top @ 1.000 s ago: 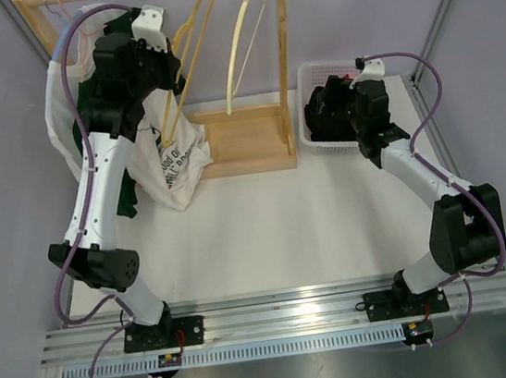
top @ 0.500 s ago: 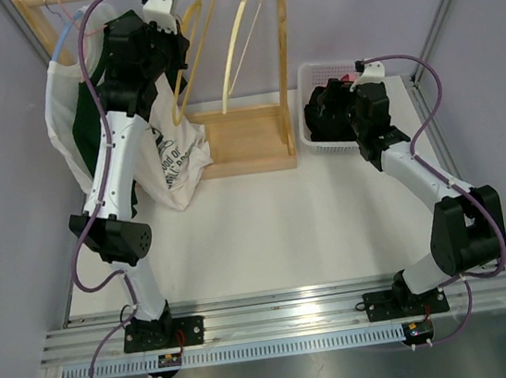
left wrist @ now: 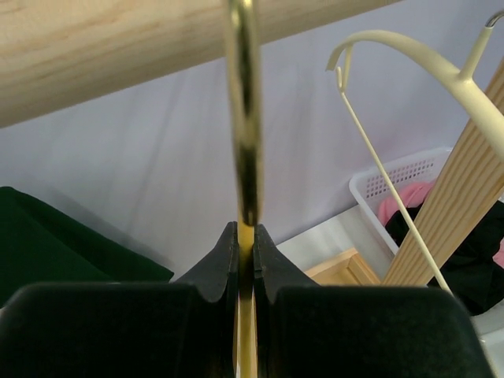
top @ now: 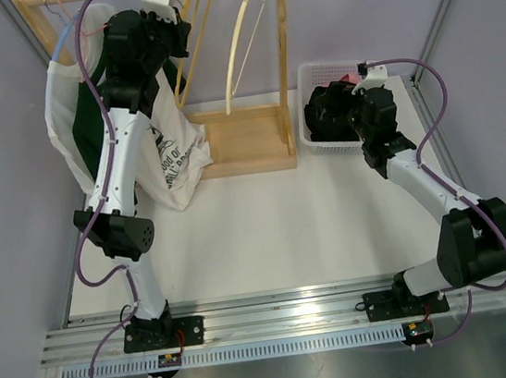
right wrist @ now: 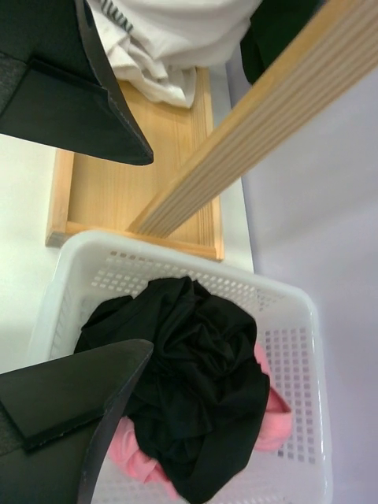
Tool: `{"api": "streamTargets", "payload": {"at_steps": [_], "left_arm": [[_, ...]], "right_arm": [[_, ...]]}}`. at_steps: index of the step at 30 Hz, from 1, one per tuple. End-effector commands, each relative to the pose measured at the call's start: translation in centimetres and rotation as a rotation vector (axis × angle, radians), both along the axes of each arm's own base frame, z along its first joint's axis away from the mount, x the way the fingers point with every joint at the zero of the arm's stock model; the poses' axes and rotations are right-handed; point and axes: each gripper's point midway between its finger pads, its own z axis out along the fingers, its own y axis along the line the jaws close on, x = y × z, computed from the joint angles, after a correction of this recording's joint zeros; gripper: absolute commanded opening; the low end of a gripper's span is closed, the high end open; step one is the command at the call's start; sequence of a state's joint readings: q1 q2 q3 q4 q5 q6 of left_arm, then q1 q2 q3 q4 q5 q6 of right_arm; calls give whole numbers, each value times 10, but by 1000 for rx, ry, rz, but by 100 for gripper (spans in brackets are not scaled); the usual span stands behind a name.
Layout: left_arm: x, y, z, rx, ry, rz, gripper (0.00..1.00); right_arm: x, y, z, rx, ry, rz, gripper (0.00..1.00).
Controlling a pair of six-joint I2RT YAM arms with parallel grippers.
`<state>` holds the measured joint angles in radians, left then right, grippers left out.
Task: Remove the t-shirt from the hanger
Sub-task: Hang the hanger back to the clothesline with the left arm
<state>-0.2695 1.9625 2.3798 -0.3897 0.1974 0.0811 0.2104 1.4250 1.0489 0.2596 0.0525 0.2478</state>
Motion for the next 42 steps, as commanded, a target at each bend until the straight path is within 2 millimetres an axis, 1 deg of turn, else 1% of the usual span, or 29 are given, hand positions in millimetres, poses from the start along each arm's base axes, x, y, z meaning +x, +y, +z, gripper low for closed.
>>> {"api": "streamTargets", "payload": {"at_steps": [1,2,4,7,9,10,11,13,15,21,23,25,26,27,28,29,30,31,32,33,34,35,36,37,38,39,40,41,42], "left_arm": [[-5,2,56,-33,-177,7,0],[0,0,51,-32,-169,4,0],[-1,-3,56,-30,-178,-6,0],[5,-10,47,-8,-172,-4,0],[8,-17,41,-1,-164,-14,0],[8,-20,39,0,-160,-19,0],[8,-22,37,0,-158,-21,0],[10,-28,33,4,-157,-28,0],[11,-31,33,5,-160,-25,0],[16,-33,27,7,-151,-22,0],[14,-33,26,6,-140,-24,0],[9,-33,27,-3,-132,-30,0],[8,-32,28,-5,-131,-27,0],[6,-30,29,-11,-129,-21,0],[2,-25,36,-29,-132,2,0],[2,-23,36,-35,-126,15,0],[-4,-18,43,-47,-133,33,0],[-5,-12,43,-62,-118,60,0],[-5,-11,37,-65,-99,66,0],[-15,-5,46,-80,-108,68,0],[-19,-5,47,-97,-100,60,0],[-17,-5,27,-89,-57,60,0],[-32,-1,43,-106,-92,53,0],[-36,0,42,-112,-89,50,0],[-39,1,38,-112,-79,52,0],[-47,3,35,-110,-74,48,0],[-50,4,30,-105,-64,50,0],[-54,6,28,-101,-61,52,0],[-59,9,23,-92,-49,63,0]], "right_arm": [[-10,17,40,55,-118,98,99],[-12,19,41,56,-123,109,99],[-13,19,41,54,-126,109,99],[-15,17,44,51,-133,104,100],[-20,23,45,51,-142,143,100],[-20,23,49,52,-158,144,100],[-24,28,47,52,-160,180,99],[-28,34,54,58,-195,215,99],[-33,39,56,62,-213,250,99],[-46,50,62,56,-253,335,100],[-51,57,61,50,-263,384,99],[-55,63,64,41,-289,424,100],[-59,70,61,37,-289,465,100],[-60,74,63,30,-308,484,99],[-62,78,63,16,-322,501,99],[-62,83,58,7,-322,522,99],[-64,94,58,-1,-335,552,100],[-63,102,51,-30,-339,577,99],[-65,110,48,-48,-351,606,99],[-71,126,50,-62,-390,644,100],[-70,133,39,-95,-401,659,99],[-71,140,36,-110,-424,672,100],[-77,154,43,-107,-478,692,100],[-76,158,41,-104,-487,698,100],[-72,166,35,-101,-479,712,100],[-71,172,35,-94,-484,721,99],[-73,180,34,-87,-482,738,99],[-70,186,30,-85,-477,748,100],[-69,188,33,-79,-494,746,99]]}}
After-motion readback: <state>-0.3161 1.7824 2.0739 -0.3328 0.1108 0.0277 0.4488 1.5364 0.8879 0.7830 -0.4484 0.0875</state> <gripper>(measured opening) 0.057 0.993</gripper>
